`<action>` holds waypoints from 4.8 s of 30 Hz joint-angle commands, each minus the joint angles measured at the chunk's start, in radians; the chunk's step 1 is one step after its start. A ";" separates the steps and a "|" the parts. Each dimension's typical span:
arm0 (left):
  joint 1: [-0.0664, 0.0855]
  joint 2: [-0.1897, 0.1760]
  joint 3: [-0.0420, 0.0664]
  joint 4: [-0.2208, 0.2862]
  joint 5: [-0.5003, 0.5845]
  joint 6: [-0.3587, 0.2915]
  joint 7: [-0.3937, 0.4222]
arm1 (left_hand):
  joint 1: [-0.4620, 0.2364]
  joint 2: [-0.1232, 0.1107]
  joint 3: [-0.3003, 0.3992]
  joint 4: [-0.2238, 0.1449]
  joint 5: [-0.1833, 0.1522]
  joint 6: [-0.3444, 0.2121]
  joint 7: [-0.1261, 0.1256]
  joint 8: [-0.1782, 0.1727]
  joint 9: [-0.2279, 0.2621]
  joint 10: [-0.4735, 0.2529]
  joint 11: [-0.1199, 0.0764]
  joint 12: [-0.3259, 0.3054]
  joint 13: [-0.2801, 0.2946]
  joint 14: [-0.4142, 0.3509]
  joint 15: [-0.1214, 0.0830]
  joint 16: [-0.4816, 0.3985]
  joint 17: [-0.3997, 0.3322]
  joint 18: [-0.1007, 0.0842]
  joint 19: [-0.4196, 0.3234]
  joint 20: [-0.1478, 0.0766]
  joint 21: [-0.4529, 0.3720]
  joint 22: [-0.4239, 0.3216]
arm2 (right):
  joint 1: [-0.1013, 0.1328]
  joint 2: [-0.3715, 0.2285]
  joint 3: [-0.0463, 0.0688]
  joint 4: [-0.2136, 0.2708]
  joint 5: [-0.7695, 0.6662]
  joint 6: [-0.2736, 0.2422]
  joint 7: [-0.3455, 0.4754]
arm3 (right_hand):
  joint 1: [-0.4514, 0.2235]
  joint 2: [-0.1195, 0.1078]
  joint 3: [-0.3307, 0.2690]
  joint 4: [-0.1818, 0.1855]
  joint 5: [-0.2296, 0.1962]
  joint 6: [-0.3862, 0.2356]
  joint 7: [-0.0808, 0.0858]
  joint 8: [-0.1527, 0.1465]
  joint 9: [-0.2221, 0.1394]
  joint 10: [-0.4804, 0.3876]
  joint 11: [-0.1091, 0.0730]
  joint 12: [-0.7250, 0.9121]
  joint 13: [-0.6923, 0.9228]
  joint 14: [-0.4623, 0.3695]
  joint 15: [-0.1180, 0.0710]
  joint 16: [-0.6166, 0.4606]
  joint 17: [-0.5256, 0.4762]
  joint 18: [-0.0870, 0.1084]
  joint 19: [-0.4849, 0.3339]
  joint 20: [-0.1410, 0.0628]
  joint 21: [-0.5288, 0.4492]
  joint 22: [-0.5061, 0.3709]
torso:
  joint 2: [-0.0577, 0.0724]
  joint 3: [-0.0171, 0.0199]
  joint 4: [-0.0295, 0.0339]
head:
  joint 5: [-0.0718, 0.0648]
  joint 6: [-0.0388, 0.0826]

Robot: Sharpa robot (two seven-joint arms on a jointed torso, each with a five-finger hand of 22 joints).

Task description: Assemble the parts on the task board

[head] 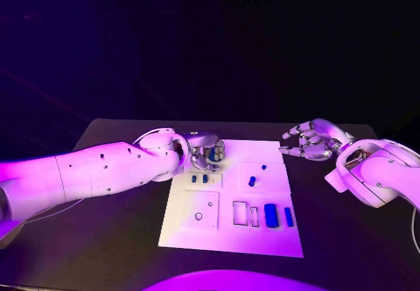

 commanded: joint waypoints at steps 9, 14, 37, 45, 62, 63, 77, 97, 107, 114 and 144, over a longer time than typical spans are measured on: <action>-0.002 0.030 -0.002 -0.038 -0.106 0.114 -0.015 | -0.003 -0.003 -0.015 0.002 -0.005 0.019 0.007 -0.015 -0.020 -0.007 0.008 -0.024 -0.017 0.013 0.007 0.029 0.014 0.012 0.003 0.004 0.013 0.008 | 0.000 0.002 0.000 0.002 -0.001 -0.007 0.016 | 0.004 0.006 0.004 -0.002 0.005 0.007 0.000 0.006 -0.002 -0.015 0.003 -0.011 -0.010 0.065 -0.010 -0.009 0.127 0.021 0.008 -0.005 -0.018 0.193 | -0.001 0.0002 0.0016 | -0.004 -0.005; -0.003 0.042 -0.003 -0.056 -0.099 0.141 -0.027 | 0.007 0.005 -0.010 -0.002 -0.001 0.025 0.008 -0.018 -0.028 -0.009 0.009 -0.031 -0.024 0.012 0.008 0.036 0.014 0.013 0.002 0.005 0.016 0.011 | 0.000 0.002 0.000 0.002 -0.001 -0.016 0.022 | 0.007 0.005 0.006 -0.002 0.006 0.005 -0.001 0.010 -0.003 -0.045 0.001 -0.044 -0.048 0.054 -0.012 -0.031 0.094 0.029 -0.012 -0.007 -0.060 0.178 | 0.000 -0.0003 0.0009 | -0.003 -0.004; -0.004 0.073 -0.002 -0.110 -0.091 0.163 -0.035 | 0.041 0.033 0.028 -0.029 -0.002 0.072 0.000 -0.017 -0.056 0.019 0.004 -0.044 -0.049 0.011 0.004 0.064 0.011 0.014 -0.008 0.002 0.049 0.040 | 0.000 0.004 0.000 0.002 0.005 -0.031 0.046 | 0.013 -0.001 0.022 -0.001 0.010 -0.012 -0.007 0.034 -0.010 -0.227 -0.007 -0.288 -0.346 -0.009 -0.022 -0.212 -0.113 0.087 -0.140 -0.019 -0.401 0.029 | 0.000 0.0000 0.0010 | -0.002 -0.005; -0.004 0.081 -0.002 -0.116 -0.090 0.164 -0.028 | 0.039 0.037 0.037 -0.034 -0.004 0.090 -0.003 -0.019 -0.063 0.032 0.001 -0.050 -0.058 0.021 0.001 0.077 0.020 0.014 -0.011 0.000 0.060 0.049 | 0.000 0.005 0.000 0.003 0.005 -0.014 0.037 | 0.013 -0.001 0.022 0.000 0.010 -0.011 -0.008 0.035 -0.010 -0.227 -0.007 -0.289 -0.349 -0.009 -0.023 -0.213 -0.113 0.087 -0.139 -0.019 -0.403 0.027 | -0.001 0.0002 0.0009 | -0.002 -0.005; -0.004 0.082 -0.003 -0.123 -0.087 0.174 -0.024 | 0.039 0.050 0.053 -0.054 -0.007 0.138 -0.016 -0.023 -0.072 0.091 -0.015 -0.056 -0.071 0.094 -0.012 0.150 0.114 0.010 0.009 -0.009 0.107 0.095 | 0.000 0.008 0.000 0.000 0.005 0.017 0.018 | 0.006 0.000 0.021 0.000 0.007 -0.011 -0.008 0.038 -0.010 -0.227 -0.007 -0.294 -0.358 -0.008 -0.023 -0.220 -0.117 0.089 -0.142 -0.020 -0.421 0.018 | -0.001 -0.0002 0.0015 | -0.001 -0.007; -0.004 0.083 -0.003 -0.123 -0.086 0.172 -0.021 | 0.039 0.051 0.053 -0.056 -0.007 0.142 -0.018 -0.024 -0.072 0.095 -0.016 -0.056 -0.072 0.098 -0.013 0.153 0.119 0.009 0.013 -0.010 0.112 0.101 | 0.000 0.008 0.000 0.000 0.005 0.018 0.017 | 0.006 0.000 0.021 0.000 0.007 -0.011 -0.008 0.038 -0.010 -0.227 -0.007 -0.294 -0.358 -0.008 -0.023 -0.220 -0.117 0.089 -0.142 -0.020 -0.421 0.018 | -0.001 -0.0003 0.0015 | -0.001 -0.007; -0.005 0.085 -0.006 -0.129 -0.072 0.124 0.014 | 0.025 0.070 0.074 -0.093 -0.010 0.220 -0.033 -0.051 -0.070 0.188 -0.037 -0.118 -0.095 0.173 -0.033 0.210 0.198 -0.009 0.087 -0.029 0.200 0.210 | 0.000 0.010 0.000 -0.002 0.005 0.025 0.012 | 0.005 0.000 0.022 0.000 0.007 -0.010 -0.009 0.040 -0.010 -0.226 -0.008 -0.295 -0.360 -0.008 -0.024 -0.222 -0.118 0.090 -0.142 -0.020 -0.424 0.016 | -0.001 0.0006 0.0008 | -0.002 -0.007; -0.009 0.013 0.035 -0.054 0.006 0.089 0.010 | 0.007 0.066 0.076 -0.099 -0.010 0.234 -0.031 -0.070 -0.069 0.211 -0.035 -0.156 -0.104 0.184 -0.032 0.215 0.202 -0.012 0.100 -0.030 0.211 0.225 | 0.000 0.007 0.000 -0.004 0.005 0.025 0.011 | 0.005 0.000 0.022 0.000 0.007 -0.010 -0.009 0.040 -0.010 -0.226 -0.008 -0.295 -0.360 -0.008 -0.024 -0.222 -0.118 0.090 -0.142 -0.020 -0.424 0.016 | -0.003 0.0019 0.0026 | -0.002 0.001; -0.002 -0.030 0.052 -0.038 0.041 0.109 -0.007 | -0.001 0.062 0.074 -0.099 -0.011 0.236 -0.031 -0.075 -0.068 0.215 -0.035 -0.165 -0.106 0.188 -0.031 0.217 0.207 -0.014 0.106 -0.029 0.215 0.232 | 0.000 0.006 0.000 -0.004 0.005 0.024 0.010 | -0.001 0.000 0.020 0.000 -0.003 -0.009 -0.009 0.044 -0.010 -0.224 -0.008 -0.297 -0.368 -0.007 -0.025 -0.226 -0.118 0.090 -0.140 -0.021 -0.432 0.011 | -0.004 0.0035 0.0038 | 0.000 0.004; -0.002 -0.031 0.051 -0.059 0.038 0.132 -0.015 | -0.002 0.062 0.074 -0.098 -0.011 0.237 -0.032 -0.077 -0.068 0.215 -0.035 -0.168 -0.106 0.188 -0.031 0.218 0.207 -0.014 0.106 -0.029 0.214 0.232 | 0.000 0.005 0.000 -0.004 0.005 0.024 0.009 | -0.001 0.000 0.020 0.000 -0.003 -0.009 -0.009 0.044 -0.010 -0.224 -0.008 -0.297 -0.368 -0.007 -0.025 -0.226 -0.118 0.090 -0.140 -0.021 -0.432 0.011 | -0.004 0.0034 0.0033 | 0.001 0.004; -0.009 -0.009 0.037 -0.091 0.014 0.195 -0.022 | -0.003 0.062 0.074 -0.099 -0.012 0.238 -0.032 -0.079 -0.068 0.217 -0.035 -0.173 -0.107 0.184 -0.031 0.215 0.199 -0.013 0.101 -0.029 0.210 0.227 | 0.000 0.006 0.000 -0.005 0.005 0.024 0.010 | -0.001 0.000 0.020 0.000 -0.007 -0.010 -0.010 0.045 -0.010 -0.223 -0.009 -0.297 -0.371 -0.006 -0.025 -0.227 -0.118 0.091 -0.140 -0.021 -0.439 0.008 | -0.003 0.0030 0.0039 | 0.002 -0.003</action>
